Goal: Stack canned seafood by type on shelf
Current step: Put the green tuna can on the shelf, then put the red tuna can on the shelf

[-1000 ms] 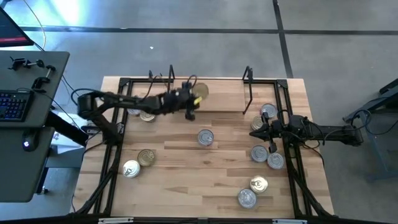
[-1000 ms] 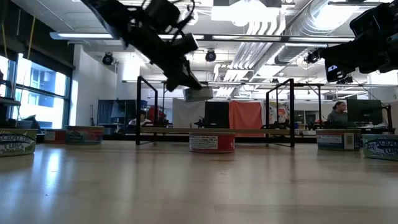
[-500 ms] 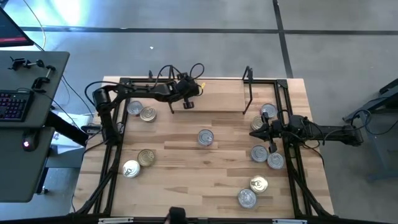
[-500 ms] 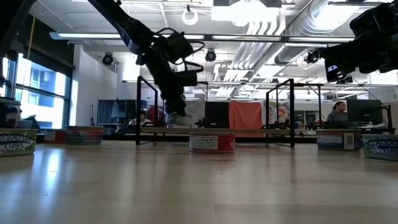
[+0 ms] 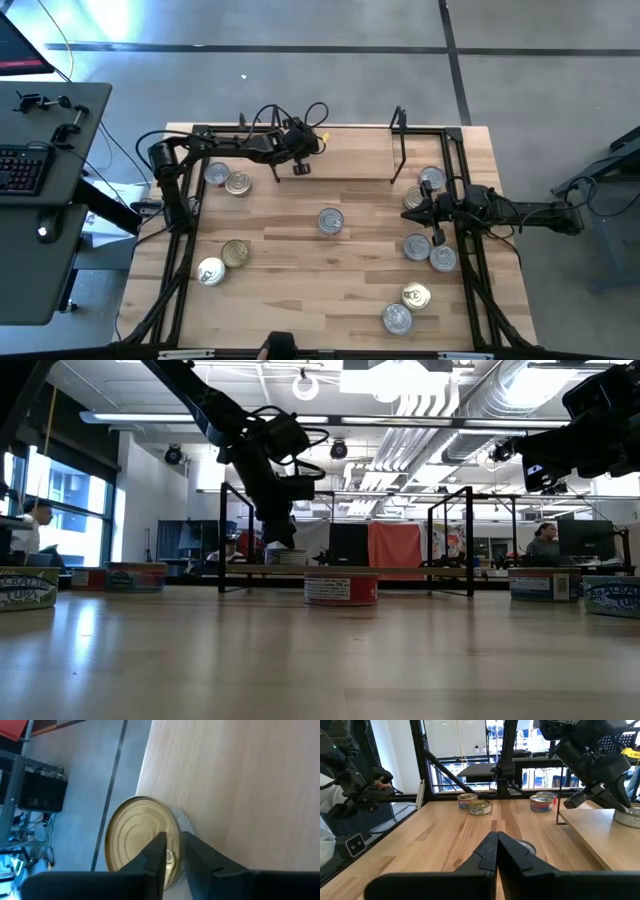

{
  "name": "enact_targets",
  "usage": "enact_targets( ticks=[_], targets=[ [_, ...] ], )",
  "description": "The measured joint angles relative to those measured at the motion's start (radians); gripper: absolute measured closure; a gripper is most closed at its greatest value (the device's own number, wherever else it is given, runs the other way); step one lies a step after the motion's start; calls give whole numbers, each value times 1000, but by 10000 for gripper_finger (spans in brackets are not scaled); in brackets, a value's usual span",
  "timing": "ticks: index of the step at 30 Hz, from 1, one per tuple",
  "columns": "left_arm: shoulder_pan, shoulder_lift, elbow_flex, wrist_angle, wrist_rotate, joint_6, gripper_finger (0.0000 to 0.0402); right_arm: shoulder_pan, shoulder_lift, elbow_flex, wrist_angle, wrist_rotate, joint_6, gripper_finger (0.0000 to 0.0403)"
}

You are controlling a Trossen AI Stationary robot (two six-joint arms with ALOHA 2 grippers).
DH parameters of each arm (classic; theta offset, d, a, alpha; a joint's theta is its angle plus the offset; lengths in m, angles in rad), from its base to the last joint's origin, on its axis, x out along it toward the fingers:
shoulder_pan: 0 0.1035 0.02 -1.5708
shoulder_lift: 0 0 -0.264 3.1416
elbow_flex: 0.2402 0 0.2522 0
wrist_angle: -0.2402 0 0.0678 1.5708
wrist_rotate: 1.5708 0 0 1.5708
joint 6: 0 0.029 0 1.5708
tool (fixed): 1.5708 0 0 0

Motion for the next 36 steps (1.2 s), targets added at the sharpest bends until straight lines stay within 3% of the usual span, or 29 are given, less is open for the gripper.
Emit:
enact_targets(
  ticks=[10, 14, 18, 22, 28, 32, 36],
  targets=[
    [-36, -89, 0, -23, -26, -66, 293, 0, 0, 0, 0, 0, 0, 403],
    [-86, -180, 0, -86, 25, -127, 295, 0, 0, 0, 0, 0, 0, 403],
    [-146, -283, -67, -79, 143, -216, 305, 0, 0, 0, 0, 0, 0, 403],
    [-219, -380, -269, 103, 223, -321, 317, 0, 0, 0, 0, 0, 0, 403],
    [-400, -477, -552, 471, 232, -346, 329, 0, 0, 0, 0, 0, 0, 403],
    [-497, -502, -631, 595, 230, -309, 330, 0, 0, 0, 0, 0, 0, 403],
    [-555, -523, -636, 569, 194, -280, 330, 0, 0, 0, 0, 0, 0, 403]
  ],
)
